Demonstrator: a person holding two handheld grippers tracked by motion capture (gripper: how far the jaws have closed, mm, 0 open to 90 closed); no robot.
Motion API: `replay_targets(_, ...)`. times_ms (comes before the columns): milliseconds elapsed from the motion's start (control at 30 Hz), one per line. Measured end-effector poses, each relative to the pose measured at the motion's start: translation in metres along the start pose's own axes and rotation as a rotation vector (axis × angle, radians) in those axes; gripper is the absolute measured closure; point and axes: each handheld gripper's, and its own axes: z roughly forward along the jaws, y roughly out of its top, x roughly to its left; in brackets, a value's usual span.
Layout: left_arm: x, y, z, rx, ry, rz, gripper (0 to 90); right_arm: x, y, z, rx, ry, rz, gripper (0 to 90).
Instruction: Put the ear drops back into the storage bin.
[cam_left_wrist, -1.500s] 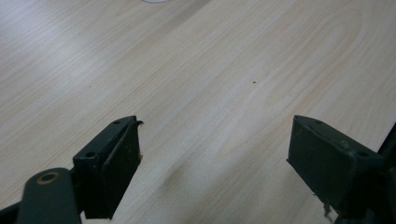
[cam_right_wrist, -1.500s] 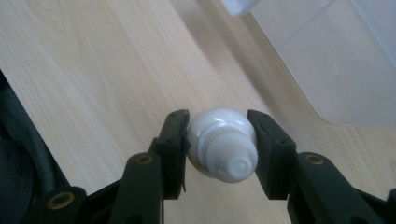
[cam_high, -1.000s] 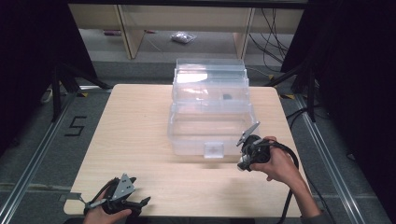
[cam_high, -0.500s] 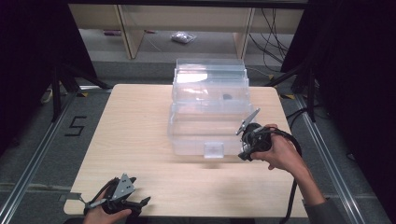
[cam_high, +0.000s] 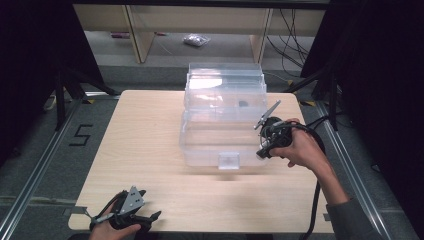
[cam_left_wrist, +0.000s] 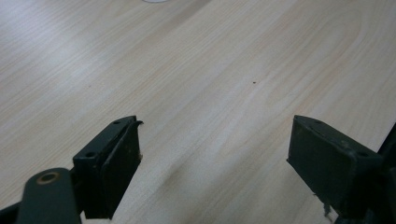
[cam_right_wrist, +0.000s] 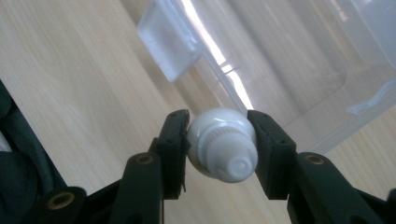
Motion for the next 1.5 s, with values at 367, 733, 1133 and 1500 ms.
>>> replay_targets(367,0.0,0.0,0.0,-0.005,-0.013,-0.001,16.4,-0.027,0.011,0.005,0.015,-0.017,0.066,60.2)
replay_targets(733,-0.001,0.0,0.0,-0.015,-0.015,-0.008,16.4,-0.049,0.022,0.03,0.054,-0.013,0.119,60.2)
replay_targets(1133,0.0,0.0,0.0,0.0,-0.004,0.0,16.4,-0.066,0.03,0.058,0.109,-0.006,0.163,60.2)
replay_targets(1500,0.0,0.0,0.0,-0.006,-0.011,0.002,16.3,-0.074,0.035,0.079,0.165,-0.008,0.202,60.2)
